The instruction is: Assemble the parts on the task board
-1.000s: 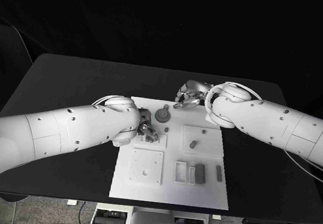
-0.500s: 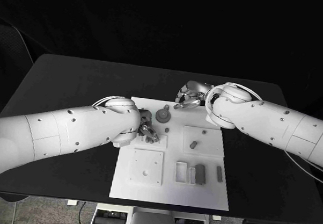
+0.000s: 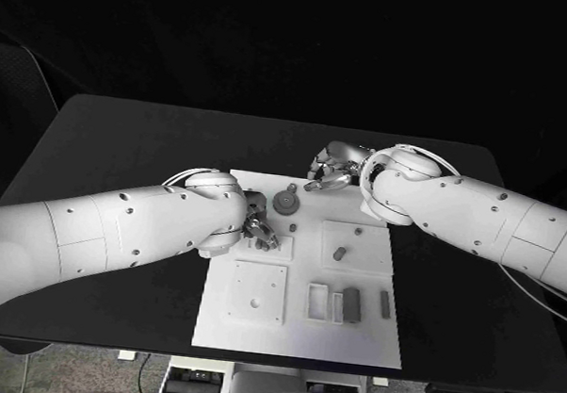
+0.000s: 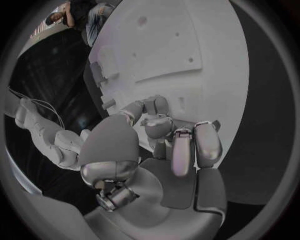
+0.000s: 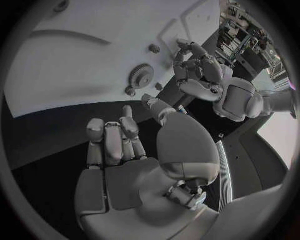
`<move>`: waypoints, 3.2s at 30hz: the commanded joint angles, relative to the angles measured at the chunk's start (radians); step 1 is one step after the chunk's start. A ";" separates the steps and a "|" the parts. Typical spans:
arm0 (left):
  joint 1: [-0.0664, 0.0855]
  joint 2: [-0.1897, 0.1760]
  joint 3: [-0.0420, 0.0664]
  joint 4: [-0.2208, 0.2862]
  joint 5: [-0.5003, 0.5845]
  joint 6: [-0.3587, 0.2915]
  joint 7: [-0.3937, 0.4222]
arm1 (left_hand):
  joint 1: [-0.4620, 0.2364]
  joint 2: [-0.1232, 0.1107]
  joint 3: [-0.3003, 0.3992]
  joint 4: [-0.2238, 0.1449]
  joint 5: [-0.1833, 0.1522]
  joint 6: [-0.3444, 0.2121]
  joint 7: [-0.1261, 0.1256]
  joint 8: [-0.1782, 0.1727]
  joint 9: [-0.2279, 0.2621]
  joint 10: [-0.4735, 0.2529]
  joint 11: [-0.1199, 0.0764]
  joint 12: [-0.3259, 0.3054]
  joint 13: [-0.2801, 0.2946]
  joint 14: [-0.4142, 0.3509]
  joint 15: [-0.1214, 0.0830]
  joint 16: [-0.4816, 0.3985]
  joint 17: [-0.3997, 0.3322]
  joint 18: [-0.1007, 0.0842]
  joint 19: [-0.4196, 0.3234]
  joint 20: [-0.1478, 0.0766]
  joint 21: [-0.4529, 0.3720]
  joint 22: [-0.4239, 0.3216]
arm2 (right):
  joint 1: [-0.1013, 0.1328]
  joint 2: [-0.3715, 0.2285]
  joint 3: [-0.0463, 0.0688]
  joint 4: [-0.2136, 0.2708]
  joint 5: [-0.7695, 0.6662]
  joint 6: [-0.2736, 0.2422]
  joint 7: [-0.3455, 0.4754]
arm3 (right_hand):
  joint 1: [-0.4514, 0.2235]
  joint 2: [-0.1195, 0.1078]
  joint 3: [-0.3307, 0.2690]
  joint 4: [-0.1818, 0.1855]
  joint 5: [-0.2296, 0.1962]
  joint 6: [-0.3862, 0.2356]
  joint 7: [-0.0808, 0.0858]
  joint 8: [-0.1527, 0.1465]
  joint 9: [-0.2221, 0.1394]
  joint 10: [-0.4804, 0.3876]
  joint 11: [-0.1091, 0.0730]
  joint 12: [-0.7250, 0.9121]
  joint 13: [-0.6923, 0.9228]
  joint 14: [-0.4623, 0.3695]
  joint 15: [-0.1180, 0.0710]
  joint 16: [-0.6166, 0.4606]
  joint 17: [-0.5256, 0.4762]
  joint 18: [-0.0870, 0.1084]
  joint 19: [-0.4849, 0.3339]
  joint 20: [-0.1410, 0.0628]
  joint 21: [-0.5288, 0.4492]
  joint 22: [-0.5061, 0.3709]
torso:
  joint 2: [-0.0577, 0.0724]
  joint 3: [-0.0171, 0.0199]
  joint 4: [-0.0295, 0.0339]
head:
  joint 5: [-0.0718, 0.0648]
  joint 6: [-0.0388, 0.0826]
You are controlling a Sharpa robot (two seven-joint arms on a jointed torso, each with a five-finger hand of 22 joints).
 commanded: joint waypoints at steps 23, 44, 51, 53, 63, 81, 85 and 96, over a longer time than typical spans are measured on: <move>-0.006 0.005 -0.005 -0.006 -0.001 -0.037 -0.012 | 0.076 0.072 0.080 -0.070 0.005 0.141 -0.032 0.004 0.000 0.085 -0.036 0.003 -0.001 0.129 -0.006 0.002 -0.001 0.083 0.006 -0.001 0.130 0.001 | -0.002 0.001 0.000 0.000 -0.008 0.016 0.000 | -0.008 0.000 0.007 -0.001 0.004 0.005 0.011 -0.001 -0.001 0.003 -0.001 0.005 -0.002 -0.001 -0.007 0.003 0.000 0.018 -0.004 -0.001 0.005 -0.001 | 0.000 0.0001 -0.0008 | 0.000 0.000; -0.001 -0.025 0.023 0.021 0.009 -0.045 -0.015 | 0.075 0.072 0.081 -0.070 0.003 0.141 -0.032 0.004 0.000 0.085 -0.036 0.003 -0.002 0.129 -0.006 0.003 -0.001 0.083 0.006 0.000 0.130 0.001 | -0.006 0.001 0.000 -0.005 -0.008 0.016 0.001 | -0.008 0.000 0.008 -0.002 0.003 0.005 0.011 -0.001 -0.001 0.003 -0.001 0.005 -0.002 -0.001 -0.007 0.003 0.000 0.018 -0.004 -0.001 0.005 -0.001 | 0.000 -0.0001 -0.0004 | 0.002 0.004; 0.011 -0.035 0.044 0.027 0.021 -0.046 -0.016 | 0.074 0.072 0.081 -0.070 0.003 0.141 -0.032 0.004 0.000 0.085 -0.036 0.003 -0.002 0.129 -0.006 0.003 -0.001 0.083 0.006 0.000 0.130 0.001 | -0.006 0.001 0.000 -0.006 -0.008 0.017 0.001 | -0.008 0.000 0.008 -0.002 0.003 0.005 0.011 -0.001 -0.001 0.003 -0.001 0.005 -0.002 -0.002 -0.007 0.003 -0.001 0.018 -0.004 -0.001 0.005 -0.001 | -0.001 -0.0005 0.0005 | 0.003 0.005; 0.015 -0.035 0.051 0.029 0.030 -0.045 -0.017 | 0.074 0.072 0.081 -0.070 0.003 0.141 -0.032 0.004 0.000 0.085 -0.036 0.003 -0.002 0.129 -0.006 0.003 -0.001 0.083 0.006 0.000 0.130 0.001 | -0.007 0.002 0.000 -0.007 -0.008 0.016 0.001 | -0.008 0.000 0.008 -0.002 0.003 0.005 0.011 -0.001 -0.001 0.003 -0.001 0.005 -0.002 -0.002 -0.007 0.003 -0.001 0.018 -0.004 -0.001 0.005 -0.001 | 0.000 -0.0005 0.0003 | 0.003 0.006; 0.018 -0.022 0.053 0.023 0.065 -0.025 -0.020 | 0.074 0.072 0.082 -0.071 0.002 0.141 -0.032 0.004 0.000 0.085 -0.036 0.003 -0.002 0.129 -0.006 0.003 -0.001 0.083 0.006 0.000 0.130 0.001 | -0.007 0.003 0.000 -0.007 -0.008 0.018 0.001 | -0.008 0.000 0.008 -0.002 0.003 0.005 0.011 -0.001 -0.001 0.003 -0.001 0.005 -0.002 -0.001 -0.007 0.003 -0.001 0.018 -0.004 -0.001 0.005 -0.001 | 0.000 0.0003 0.0000 | 0.004 0.006; 0.017 0.007 0.029 -0.008 0.073 -0.008 -0.016 | 0.073 0.074 0.083 -0.070 0.000 0.140 -0.032 0.004 -0.001 0.085 -0.035 0.003 -0.002 0.128 -0.006 0.003 -0.001 0.083 0.006 0.000 0.129 0.001 | -0.007 0.003 0.000 -0.006 -0.008 0.022 -0.002 | -0.008 0.000 0.008 -0.002 0.003 0.005 0.011 -0.001 -0.001 0.003 -0.001 0.006 -0.002 -0.001 -0.007 0.003 -0.001 0.018 -0.004 -0.001 0.006 -0.002 | 0.000 0.0000 -0.0003 | 0.002 -0.002; 0.017 0.007 0.013 -0.009 0.077 -0.011 -0.017 | 0.073 0.074 0.083 -0.070 -0.001 0.140 -0.031 0.003 -0.001 0.084 -0.035 0.003 -0.002 0.128 -0.006 0.003 -0.001 0.083 0.006 0.000 0.129 0.001 | -0.007 0.003 0.000 -0.006 -0.008 0.022 -0.003 | -0.008 0.000 0.008 -0.002 0.003 0.005 0.011 -0.001 -0.001 0.003 -0.001 0.006 -0.002 -0.001 -0.007 0.003 -0.001 0.018 -0.004 -0.001 0.006 -0.002 | 0.000 0.0004 0.0005 | 0.001 -0.004; 0.014 0.004 0.005 0.003 0.020 -0.021 -0.014 | 0.072 0.075 0.084 -0.070 -0.002 0.139 -0.031 0.003 -0.001 0.084 -0.035 0.002 -0.003 0.128 -0.006 0.003 -0.001 0.083 0.006 0.000 0.129 0.001 | -0.007 0.002 0.000 -0.005 -0.008 0.022 -0.003 | -0.008 0.000 0.008 -0.002 0.003 0.005 0.011 -0.001 -0.001 0.003 -0.001 0.006 -0.002 -0.001 -0.007 0.003 0.000 0.018 -0.004 -0.002 0.006 -0.002 | 0.000 0.0004 -0.0002 | 0.005 -0.006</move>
